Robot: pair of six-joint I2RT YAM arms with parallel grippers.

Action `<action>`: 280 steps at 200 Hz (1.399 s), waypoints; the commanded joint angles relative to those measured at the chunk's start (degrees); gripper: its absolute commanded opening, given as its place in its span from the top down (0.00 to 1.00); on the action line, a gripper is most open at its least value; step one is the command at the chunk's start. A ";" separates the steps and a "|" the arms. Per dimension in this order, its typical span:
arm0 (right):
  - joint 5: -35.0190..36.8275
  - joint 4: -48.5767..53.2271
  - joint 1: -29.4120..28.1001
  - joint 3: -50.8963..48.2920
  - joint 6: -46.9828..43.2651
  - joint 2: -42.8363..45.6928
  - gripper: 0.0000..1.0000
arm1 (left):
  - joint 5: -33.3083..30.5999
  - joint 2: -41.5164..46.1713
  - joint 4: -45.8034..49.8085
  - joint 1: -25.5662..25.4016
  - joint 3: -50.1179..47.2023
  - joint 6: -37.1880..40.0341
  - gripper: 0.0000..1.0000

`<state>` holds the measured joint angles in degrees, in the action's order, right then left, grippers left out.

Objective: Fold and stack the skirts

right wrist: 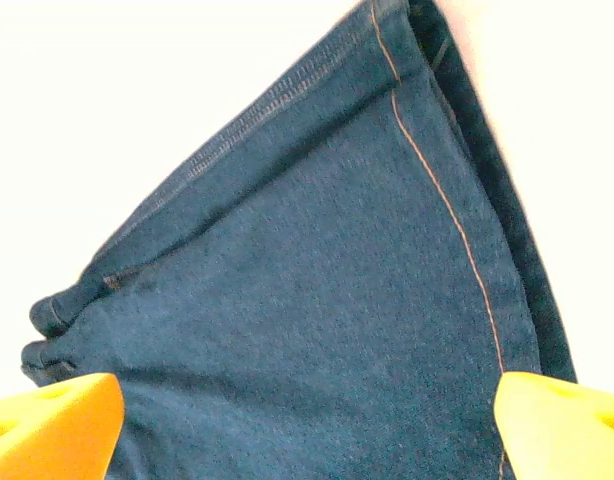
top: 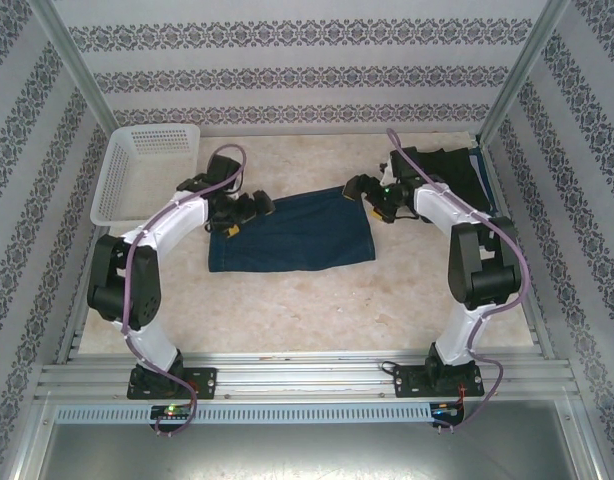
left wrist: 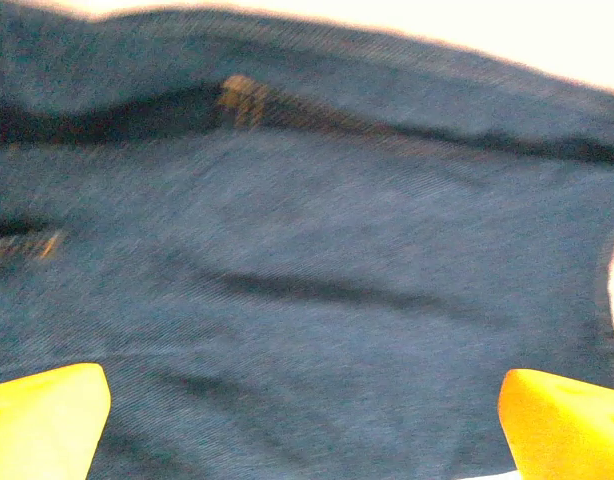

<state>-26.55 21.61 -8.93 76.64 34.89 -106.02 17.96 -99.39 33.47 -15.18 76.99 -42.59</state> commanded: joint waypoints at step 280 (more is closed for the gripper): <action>-0.22 7.27 2.32 18.24 -23.32 -15.85 1.00 | 2.85 -31.86 15.63 -6.97 37.68 72.53 1.00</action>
<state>-26.37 32.10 -7.94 97.56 10.70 -128.33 19.77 -134.34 47.57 -21.76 114.10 29.85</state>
